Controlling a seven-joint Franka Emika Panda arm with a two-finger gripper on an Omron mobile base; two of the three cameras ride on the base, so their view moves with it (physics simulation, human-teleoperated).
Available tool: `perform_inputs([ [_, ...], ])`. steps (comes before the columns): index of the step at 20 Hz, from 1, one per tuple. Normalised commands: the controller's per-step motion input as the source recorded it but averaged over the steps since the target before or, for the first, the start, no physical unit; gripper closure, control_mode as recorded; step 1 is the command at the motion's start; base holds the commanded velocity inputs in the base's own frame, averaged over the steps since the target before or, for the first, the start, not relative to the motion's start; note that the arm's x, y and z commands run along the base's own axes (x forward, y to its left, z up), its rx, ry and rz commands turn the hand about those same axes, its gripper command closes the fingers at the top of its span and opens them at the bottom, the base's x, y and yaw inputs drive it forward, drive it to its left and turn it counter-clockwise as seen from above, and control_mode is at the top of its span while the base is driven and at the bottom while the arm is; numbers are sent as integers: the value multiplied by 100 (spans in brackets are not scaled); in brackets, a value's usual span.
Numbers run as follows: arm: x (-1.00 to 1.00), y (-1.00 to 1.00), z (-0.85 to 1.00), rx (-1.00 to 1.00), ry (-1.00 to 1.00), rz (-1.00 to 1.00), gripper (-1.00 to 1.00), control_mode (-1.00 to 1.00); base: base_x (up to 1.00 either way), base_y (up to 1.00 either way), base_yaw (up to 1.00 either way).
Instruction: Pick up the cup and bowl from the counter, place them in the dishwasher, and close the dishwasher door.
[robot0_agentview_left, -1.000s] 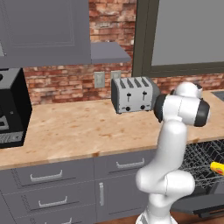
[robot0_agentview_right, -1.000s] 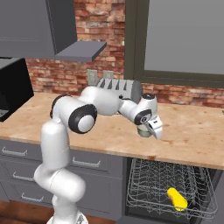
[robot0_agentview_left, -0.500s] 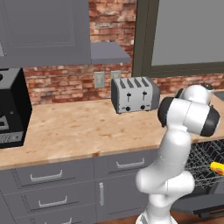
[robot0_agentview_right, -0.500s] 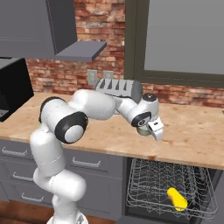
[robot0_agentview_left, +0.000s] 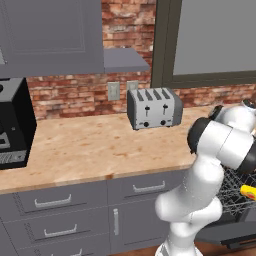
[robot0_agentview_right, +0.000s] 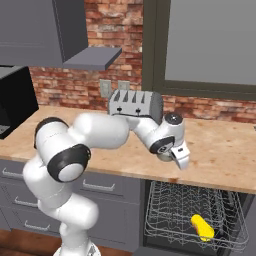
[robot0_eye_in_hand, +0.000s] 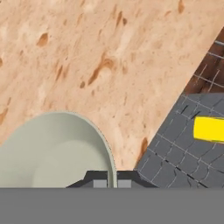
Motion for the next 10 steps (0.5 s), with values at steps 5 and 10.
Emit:
perform_inputs([
  [5, -61, -6, 1, 0, -8, 0, 100, -100, 0, 0, 0],
  [10, -52, 0, -5, 3, -6, 0, 100, -100, 0, 0, 0],
])
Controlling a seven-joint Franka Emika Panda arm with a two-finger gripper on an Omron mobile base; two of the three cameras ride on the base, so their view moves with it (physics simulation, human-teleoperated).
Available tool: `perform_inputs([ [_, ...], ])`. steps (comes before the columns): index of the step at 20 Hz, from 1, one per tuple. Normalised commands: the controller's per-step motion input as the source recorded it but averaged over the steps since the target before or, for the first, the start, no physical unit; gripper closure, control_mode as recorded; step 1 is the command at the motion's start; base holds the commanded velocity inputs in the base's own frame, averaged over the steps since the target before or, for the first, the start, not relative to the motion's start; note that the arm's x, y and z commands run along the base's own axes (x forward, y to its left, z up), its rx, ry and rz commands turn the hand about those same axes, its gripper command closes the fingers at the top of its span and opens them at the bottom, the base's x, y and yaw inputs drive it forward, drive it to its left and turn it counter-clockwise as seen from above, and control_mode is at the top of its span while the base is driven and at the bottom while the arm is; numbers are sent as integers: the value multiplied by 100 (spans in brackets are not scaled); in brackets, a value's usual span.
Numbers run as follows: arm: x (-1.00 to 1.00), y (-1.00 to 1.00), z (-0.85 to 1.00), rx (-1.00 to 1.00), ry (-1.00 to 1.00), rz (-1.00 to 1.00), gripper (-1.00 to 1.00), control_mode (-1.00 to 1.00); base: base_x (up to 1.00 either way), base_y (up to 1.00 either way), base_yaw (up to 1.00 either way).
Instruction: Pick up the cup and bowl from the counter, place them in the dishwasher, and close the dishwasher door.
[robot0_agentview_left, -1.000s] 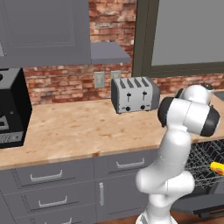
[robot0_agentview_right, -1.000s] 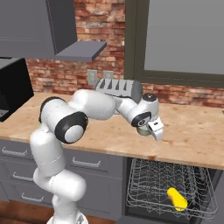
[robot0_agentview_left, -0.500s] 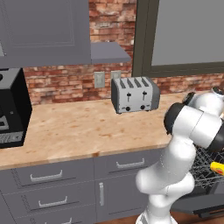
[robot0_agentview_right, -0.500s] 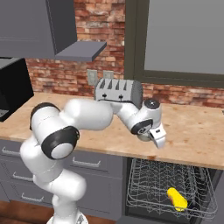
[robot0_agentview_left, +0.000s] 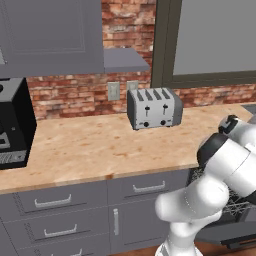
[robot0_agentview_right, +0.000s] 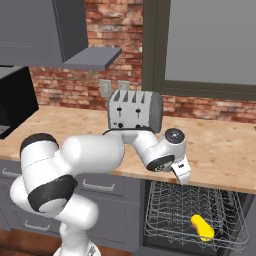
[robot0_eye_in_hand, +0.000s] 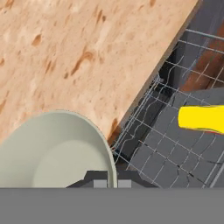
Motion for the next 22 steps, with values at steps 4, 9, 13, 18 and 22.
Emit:
perform_inputs([
  [4, -47, -1, -14, 7, -5, 0, 100, -100, 0, 0, 0],
  [9, -44, -4, -20, 6, -4, 0, 100, -100, 0, 0, 0],
  [13, -27, -2, -44, 4, 0, 0, 100, -100, 0, 0, 0],
  [18, -20, -2, -41, 1, 0, 0, 100, -100, 0, 0, 0],
  [22, -23, -13, -25, 0, -1, 1, 100, -100, 0, 0, 0],
])
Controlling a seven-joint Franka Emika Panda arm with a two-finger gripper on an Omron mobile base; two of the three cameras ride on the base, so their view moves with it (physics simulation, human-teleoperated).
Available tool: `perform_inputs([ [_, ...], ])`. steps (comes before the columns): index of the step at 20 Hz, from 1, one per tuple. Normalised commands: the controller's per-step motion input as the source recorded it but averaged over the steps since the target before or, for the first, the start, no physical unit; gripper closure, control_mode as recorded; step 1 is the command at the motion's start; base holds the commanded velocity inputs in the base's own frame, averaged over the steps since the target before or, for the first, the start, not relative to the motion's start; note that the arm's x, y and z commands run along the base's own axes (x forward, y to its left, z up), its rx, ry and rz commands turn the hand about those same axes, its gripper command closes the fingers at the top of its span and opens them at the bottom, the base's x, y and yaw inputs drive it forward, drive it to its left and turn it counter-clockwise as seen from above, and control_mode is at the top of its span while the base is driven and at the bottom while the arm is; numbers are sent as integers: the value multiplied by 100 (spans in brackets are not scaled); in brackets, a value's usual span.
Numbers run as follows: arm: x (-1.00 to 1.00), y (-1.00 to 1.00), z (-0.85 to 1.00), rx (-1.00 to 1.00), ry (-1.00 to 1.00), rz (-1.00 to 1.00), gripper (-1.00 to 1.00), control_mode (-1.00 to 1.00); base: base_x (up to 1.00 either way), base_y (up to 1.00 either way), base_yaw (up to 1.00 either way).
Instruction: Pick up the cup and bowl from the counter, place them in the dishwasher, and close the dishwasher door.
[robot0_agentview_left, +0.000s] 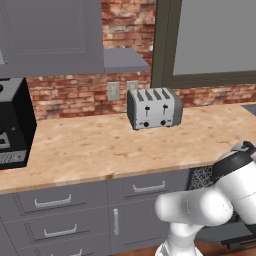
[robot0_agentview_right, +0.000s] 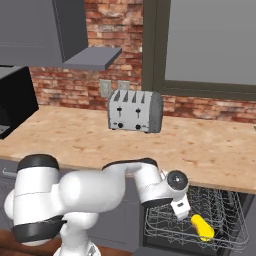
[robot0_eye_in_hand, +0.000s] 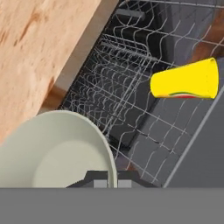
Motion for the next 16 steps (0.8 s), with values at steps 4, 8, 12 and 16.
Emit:
perform_inputs([
  [4, -23, -11, -25, 0, -4, 1, 100, -100, 0, 0, 0],
  [8, -10, -8, -46, 1, -2, 0, 100, -100, 0, 0, 0],
  [12, 0, -12, -51, 0, 0, 0, 100, -100, 0, 0, 0],
  [16, -2, -21, -34, 0, -5, 0, 100, -100, 0, 0, 0],
])
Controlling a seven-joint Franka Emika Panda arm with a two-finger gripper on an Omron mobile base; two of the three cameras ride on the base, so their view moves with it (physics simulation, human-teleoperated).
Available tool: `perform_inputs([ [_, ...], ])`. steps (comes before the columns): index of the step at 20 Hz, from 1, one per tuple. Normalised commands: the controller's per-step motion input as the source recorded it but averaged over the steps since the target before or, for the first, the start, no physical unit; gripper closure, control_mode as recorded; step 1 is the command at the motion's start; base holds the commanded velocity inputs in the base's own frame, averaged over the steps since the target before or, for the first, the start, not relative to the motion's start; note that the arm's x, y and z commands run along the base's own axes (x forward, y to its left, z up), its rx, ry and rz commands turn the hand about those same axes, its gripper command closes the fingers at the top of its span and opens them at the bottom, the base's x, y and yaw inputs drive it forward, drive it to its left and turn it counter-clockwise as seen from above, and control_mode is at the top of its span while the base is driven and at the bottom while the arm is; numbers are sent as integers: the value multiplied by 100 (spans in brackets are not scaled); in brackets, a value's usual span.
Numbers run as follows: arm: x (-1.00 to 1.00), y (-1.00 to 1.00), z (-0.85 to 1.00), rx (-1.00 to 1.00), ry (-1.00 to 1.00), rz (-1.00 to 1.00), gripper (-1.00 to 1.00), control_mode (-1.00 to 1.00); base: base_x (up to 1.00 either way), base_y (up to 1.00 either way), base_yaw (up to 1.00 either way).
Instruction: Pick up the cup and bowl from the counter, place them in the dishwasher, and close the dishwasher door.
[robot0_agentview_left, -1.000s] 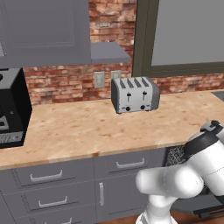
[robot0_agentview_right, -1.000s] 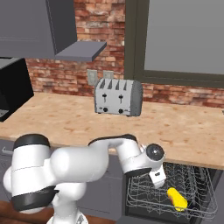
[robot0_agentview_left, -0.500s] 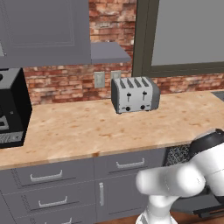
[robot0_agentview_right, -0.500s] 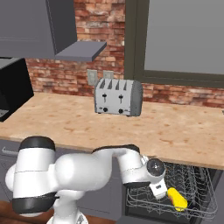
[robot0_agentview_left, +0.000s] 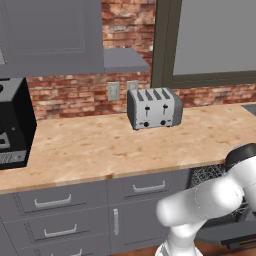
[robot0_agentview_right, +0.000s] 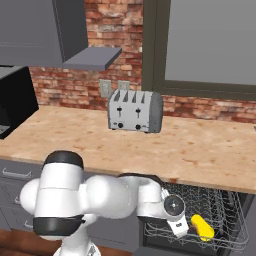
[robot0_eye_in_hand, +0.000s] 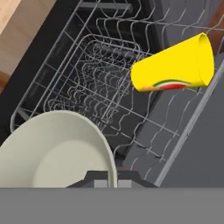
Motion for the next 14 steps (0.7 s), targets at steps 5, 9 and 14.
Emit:
perform_inputs([
  [5, -4, -26, -28, 0, -6, 0, 100, -100, 0, 0, 0],
  [9, -1, -27, -33, 0, -5, 0, 100, -100, 0, 0, 0],
  [14, 0, -25, -36, 0, -4, 0, 100, -100, 0, 0, 0],
])
